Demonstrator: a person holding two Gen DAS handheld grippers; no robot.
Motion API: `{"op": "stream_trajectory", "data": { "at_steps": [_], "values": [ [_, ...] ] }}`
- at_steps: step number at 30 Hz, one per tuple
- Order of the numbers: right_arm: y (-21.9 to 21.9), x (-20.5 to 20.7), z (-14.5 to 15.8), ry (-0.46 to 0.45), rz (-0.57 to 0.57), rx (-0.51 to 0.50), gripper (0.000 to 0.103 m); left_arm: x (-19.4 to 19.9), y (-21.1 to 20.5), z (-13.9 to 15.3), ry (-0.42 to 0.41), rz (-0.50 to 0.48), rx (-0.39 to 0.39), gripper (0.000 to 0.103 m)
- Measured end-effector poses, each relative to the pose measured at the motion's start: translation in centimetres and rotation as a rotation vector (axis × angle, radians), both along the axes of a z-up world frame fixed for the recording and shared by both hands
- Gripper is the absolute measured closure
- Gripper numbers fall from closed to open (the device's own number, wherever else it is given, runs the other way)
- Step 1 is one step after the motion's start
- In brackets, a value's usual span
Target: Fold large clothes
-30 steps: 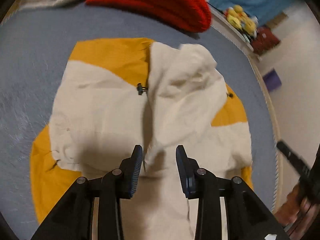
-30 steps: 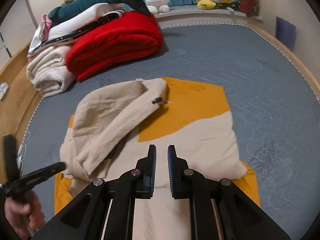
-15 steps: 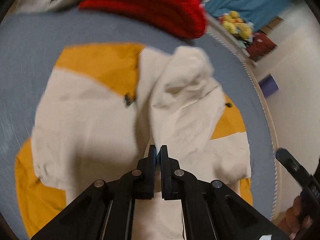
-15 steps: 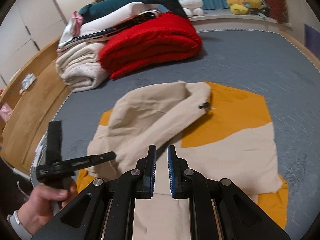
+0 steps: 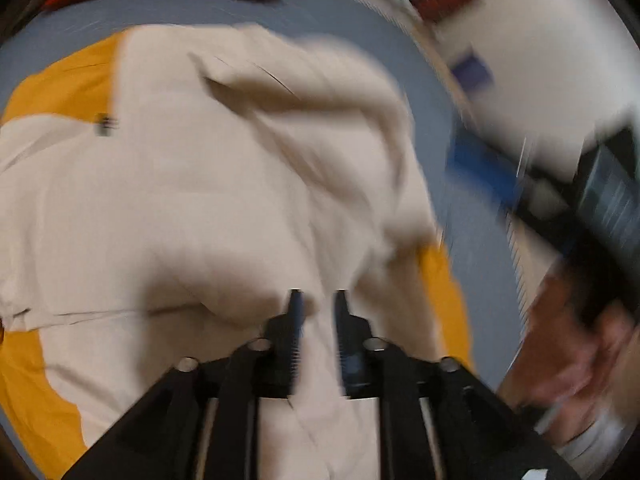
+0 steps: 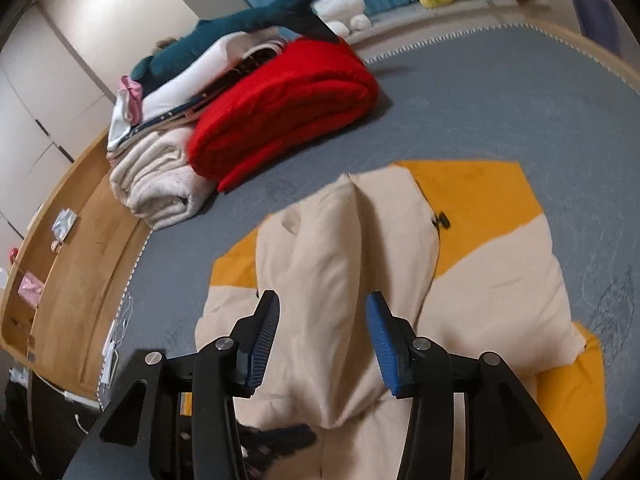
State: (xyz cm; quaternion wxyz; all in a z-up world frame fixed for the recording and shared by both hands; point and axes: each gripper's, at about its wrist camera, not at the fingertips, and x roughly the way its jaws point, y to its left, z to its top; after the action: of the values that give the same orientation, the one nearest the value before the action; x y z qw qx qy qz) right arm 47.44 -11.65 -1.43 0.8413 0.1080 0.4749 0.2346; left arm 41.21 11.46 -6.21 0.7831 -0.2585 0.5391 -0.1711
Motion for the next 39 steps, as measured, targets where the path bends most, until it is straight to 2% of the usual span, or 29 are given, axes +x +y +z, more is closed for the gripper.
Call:
{"op": "stream_trajectory", "data": {
  "at_steps": [2,4,7,12,13,16,18,22,23,25,26,29,30,32,34,35,37,39],
  "values": [
    [0.7,0.1,-0.9,0.035,0.027,-0.026,0.056,0.2,2.5,-0.1,0.007,0.106,-0.005,0.074],
    [1.1,0.3,-2.1,0.071,0.034,-0.051,0.056,0.4,4.5,-1.6,0.056,0.192,0.007,0.074],
    [1.4,0.7,-4.6,0.152,0.009,-0.146,0.056,0.4,5.6,-4.3,0.146,0.247,-0.045,0.074],
    [-0.4,1.7,-7.4,0.265,-0.092,-0.103,0.056,0.2,6.0,-7.0,0.212,0.300,-0.110,0.074],
    [-0.7,1.8,-7.7,0.276,-0.106,-0.091,0.060,0.0,5.9,-7.5,0.217,0.315,-0.127,0.074],
    [-1.1,2.0,-8.4,0.304,-0.113,-0.021,0.093,-0.6,5.8,-8.2,0.236,0.336,-0.191,0.073],
    [-1.2,1.9,-8.2,0.292,-0.109,0.010,0.100,-0.6,5.4,-8.5,0.241,0.329,-0.214,0.074],
    [-1.1,1.6,-7.4,0.274,-0.113,0.075,0.101,-0.5,4.8,-8.9,0.251,0.337,-0.252,0.074],
    [-1.1,1.6,-7.1,0.266,-0.116,0.080,0.101,-0.3,4.7,-8.9,0.251,0.344,-0.273,0.076],
    [-1.2,1.6,-6.7,0.256,-0.116,0.093,0.101,-0.5,4.8,-8.4,0.235,0.350,-0.309,0.093],
    [-1.2,1.6,-6.6,0.257,-0.113,0.104,0.101,-0.4,4.8,-7.6,0.214,0.349,-0.306,0.103],
    [-1.3,1.5,-5.9,0.241,-0.101,0.156,0.101,-0.5,5.1,-3.0,0.075,0.324,-0.264,0.103],
    [-1.2,1.4,-5.2,0.223,-0.087,0.200,0.101,-0.5,5.3,-1.5,0.030,0.318,-0.239,0.103],
    [-0.9,1.3,-4.1,0.191,-0.068,0.278,0.101,-0.9,5.5,1.8,-0.087,0.298,-0.144,0.103],
    [-1.4,1.2,-3.4,0.163,-0.058,0.398,0.101,-1.1,6.0,2.8,-0.128,0.315,-0.021,0.103],
    [-1.9,1.4,-3.6,0.167,-0.080,0.416,0.101,-1.2,6.3,2.5,-0.121,0.325,0.014,0.103],
    [-2.3,1.7,-5.2,0.227,-0.132,0.354,0.101,-0.9,6.5,0.9,-0.061,0.318,0.010,0.103],
    [-2.3,1.7,-8.6,0.346,-0.187,0.169,0.101,0.1,5.1,-2.3,0.088,0.262,0.023,0.103]
  ]
}}
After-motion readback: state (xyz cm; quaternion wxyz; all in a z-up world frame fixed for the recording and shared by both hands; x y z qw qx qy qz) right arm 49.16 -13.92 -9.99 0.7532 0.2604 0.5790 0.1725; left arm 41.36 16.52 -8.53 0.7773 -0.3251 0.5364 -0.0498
